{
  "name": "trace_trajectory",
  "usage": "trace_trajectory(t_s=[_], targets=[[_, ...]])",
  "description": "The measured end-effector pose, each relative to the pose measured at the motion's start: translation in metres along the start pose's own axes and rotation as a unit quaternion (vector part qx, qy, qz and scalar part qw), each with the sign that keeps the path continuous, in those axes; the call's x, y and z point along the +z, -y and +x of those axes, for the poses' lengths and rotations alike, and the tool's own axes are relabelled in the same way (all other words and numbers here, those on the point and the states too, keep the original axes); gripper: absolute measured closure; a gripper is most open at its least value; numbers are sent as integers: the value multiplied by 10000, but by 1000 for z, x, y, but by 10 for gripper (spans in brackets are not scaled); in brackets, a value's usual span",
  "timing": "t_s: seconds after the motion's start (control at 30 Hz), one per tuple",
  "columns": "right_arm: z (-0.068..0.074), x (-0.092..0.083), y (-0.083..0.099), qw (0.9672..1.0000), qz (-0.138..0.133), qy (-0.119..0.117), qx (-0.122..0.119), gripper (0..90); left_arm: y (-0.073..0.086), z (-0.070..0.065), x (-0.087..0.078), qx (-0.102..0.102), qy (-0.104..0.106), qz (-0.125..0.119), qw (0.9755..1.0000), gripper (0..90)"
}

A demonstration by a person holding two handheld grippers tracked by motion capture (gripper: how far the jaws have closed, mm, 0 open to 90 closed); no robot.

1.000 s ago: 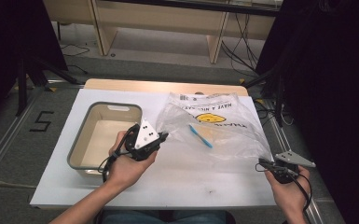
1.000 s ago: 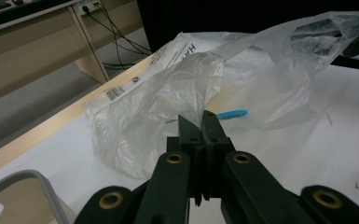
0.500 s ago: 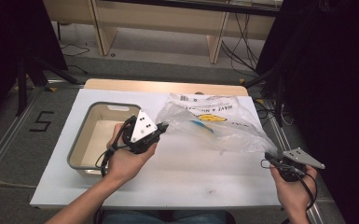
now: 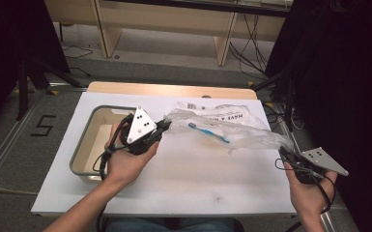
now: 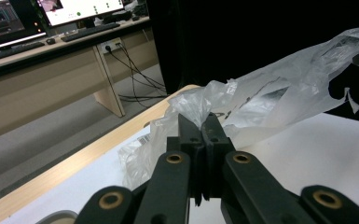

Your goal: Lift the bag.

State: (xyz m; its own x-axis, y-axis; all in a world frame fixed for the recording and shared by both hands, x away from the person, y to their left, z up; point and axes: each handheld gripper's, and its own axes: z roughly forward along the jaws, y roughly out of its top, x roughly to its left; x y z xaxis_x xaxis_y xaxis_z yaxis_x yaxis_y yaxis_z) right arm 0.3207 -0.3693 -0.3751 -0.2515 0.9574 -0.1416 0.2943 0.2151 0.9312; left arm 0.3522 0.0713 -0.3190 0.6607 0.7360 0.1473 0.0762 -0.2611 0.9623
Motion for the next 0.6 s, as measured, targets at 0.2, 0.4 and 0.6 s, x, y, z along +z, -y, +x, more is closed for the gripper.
trace_trajectory(t_s=[0.2,0.4,0.6], targets=[[0,1,-7,9999,-145,45,-12,900,-8,0,-4,6,-24,-171,9999,892],[-1,2,-7,9999,-164,41,16,900,-8,0,-3,-25,-21,-257,9997,892],[0,3,-6,9999,-146,29,5,899,-8,0,-2,-4,9,-442,9990,892]])
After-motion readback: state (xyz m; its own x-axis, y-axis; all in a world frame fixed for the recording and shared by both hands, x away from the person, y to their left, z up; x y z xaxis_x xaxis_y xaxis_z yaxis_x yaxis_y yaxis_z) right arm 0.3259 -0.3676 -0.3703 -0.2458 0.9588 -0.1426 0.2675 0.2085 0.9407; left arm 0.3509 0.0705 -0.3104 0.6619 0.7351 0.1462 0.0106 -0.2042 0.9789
